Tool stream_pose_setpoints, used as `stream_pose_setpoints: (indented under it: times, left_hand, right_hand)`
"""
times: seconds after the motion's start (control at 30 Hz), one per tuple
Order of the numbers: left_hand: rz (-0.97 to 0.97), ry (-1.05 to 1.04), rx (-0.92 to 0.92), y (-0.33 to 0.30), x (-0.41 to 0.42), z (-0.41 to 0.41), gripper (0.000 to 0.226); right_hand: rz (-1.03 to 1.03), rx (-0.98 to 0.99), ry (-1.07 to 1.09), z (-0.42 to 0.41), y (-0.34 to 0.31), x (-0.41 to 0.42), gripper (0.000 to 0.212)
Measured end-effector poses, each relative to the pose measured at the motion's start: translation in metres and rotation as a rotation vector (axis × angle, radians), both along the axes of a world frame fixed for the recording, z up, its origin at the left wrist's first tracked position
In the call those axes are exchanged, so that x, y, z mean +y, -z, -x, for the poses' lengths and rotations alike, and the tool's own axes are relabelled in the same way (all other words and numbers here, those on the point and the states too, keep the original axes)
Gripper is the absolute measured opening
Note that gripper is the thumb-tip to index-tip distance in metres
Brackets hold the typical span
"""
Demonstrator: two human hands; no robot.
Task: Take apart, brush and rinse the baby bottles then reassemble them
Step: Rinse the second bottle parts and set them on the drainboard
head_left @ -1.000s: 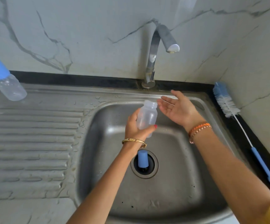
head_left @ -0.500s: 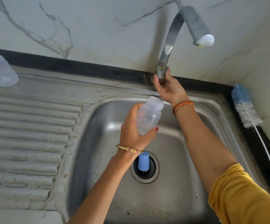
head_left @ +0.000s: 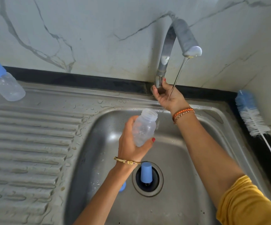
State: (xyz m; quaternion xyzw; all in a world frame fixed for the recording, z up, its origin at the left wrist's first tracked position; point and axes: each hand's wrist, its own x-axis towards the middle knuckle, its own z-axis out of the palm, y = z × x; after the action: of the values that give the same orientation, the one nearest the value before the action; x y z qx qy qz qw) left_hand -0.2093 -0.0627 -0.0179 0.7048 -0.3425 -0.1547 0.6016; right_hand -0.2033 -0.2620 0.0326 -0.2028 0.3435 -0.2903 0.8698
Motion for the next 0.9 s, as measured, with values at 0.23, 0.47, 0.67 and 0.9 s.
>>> stream_pose_setpoints:
  times: [0.23, 0.47, 0.67, 0.9]
  left_hand:
    - [-0.025, 0.004, -0.025, 0.013, -0.003, 0.003, 0.055]
    - [-0.039, 0.004, -0.023, 0.016, -0.005, 0.011, 0.059]
    - [0.019, -0.003, 0.082, 0.001, -0.027, 0.022, 0.055]
    - [-0.012, 0.033, 0.075, 0.005, -0.047, 0.029, 0.068]
  right_hand:
    - [0.009, 0.006, -0.01, 0.0, -0.001, -0.002, 0.012]
    - [0.017, 0.008, -0.024, 0.003, -0.007, 0.001, 0.012]
    - [0.209, 0.139, -0.158, 0.023, -0.008, 0.005, 0.027]
    - [0.637, 0.428, -0.378, 0.075, -0.001, 0.06, 0.054]
